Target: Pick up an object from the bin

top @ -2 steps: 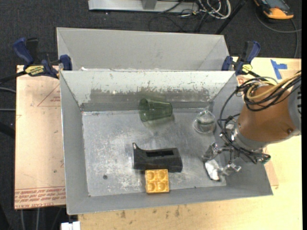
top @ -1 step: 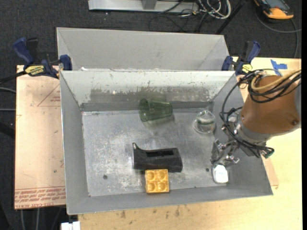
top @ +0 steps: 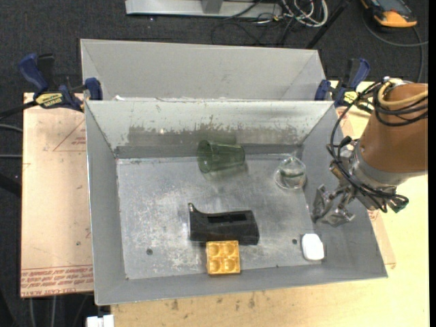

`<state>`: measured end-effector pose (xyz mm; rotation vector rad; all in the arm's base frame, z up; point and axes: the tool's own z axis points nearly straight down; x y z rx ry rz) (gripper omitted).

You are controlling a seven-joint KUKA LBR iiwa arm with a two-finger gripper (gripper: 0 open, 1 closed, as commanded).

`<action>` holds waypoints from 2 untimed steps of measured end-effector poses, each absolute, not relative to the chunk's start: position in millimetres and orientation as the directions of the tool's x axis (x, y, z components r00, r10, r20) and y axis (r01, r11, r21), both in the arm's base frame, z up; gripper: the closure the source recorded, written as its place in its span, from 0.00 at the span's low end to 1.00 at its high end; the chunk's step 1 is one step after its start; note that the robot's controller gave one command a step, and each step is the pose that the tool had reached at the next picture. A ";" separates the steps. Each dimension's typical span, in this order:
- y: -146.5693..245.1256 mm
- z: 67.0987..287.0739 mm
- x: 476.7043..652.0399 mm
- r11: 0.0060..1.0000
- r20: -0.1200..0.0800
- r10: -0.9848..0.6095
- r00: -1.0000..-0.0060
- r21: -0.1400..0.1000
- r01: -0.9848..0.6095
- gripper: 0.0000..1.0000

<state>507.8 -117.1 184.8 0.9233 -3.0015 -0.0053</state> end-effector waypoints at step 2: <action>-127.3 127.7 509.3 0.747 -0.002 -0.664 -0.747 0.002 -0.664 0.00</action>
Offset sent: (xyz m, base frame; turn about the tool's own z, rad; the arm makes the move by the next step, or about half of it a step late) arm 0.0000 0.0000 0.0000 0.0000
